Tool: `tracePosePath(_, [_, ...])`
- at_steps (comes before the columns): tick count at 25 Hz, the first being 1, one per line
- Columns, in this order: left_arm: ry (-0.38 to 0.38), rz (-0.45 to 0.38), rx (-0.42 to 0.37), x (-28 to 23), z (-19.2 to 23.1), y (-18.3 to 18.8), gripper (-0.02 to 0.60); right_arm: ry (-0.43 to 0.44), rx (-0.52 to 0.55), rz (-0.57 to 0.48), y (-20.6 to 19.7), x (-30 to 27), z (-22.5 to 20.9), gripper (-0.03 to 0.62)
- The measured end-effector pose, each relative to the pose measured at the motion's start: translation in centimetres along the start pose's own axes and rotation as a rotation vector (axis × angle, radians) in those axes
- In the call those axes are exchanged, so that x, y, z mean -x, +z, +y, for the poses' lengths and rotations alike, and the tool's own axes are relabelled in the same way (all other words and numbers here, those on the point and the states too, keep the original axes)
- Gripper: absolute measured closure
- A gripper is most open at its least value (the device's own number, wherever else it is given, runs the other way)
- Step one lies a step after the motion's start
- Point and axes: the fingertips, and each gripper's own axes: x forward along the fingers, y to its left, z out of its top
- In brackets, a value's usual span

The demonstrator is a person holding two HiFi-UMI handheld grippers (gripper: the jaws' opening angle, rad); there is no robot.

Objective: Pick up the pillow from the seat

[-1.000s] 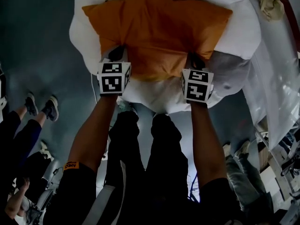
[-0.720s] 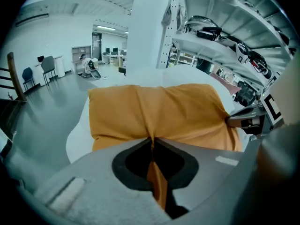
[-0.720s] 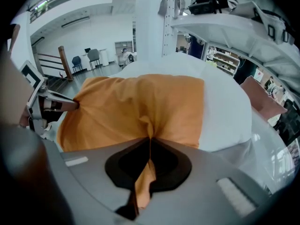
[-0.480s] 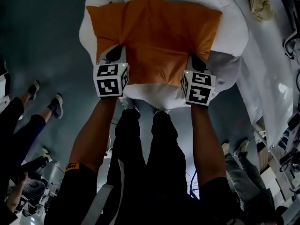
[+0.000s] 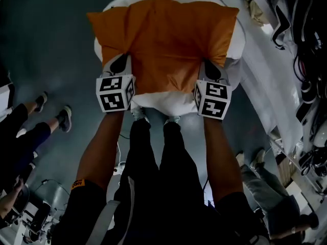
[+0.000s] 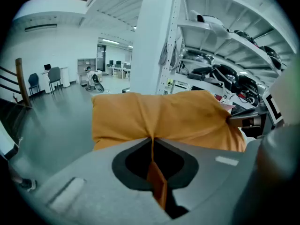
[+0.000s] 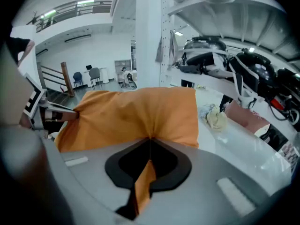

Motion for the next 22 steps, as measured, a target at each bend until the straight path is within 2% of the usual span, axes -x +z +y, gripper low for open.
tracePosePath(15, [-0.036, -0.074, -0.04, 16.4, -3.4, 7.2, 0.577, -0.058, -0.055, -0.101, 5.6, 17.5, 2.4, 0.588])
tracePosePath(22, [-0.067, -0.153, -0.033, 22.8, -2.9, 9.9, 0.577, -0.091, -0.05, -0.182, 9.1, 22.9, 4.7, 0.588])
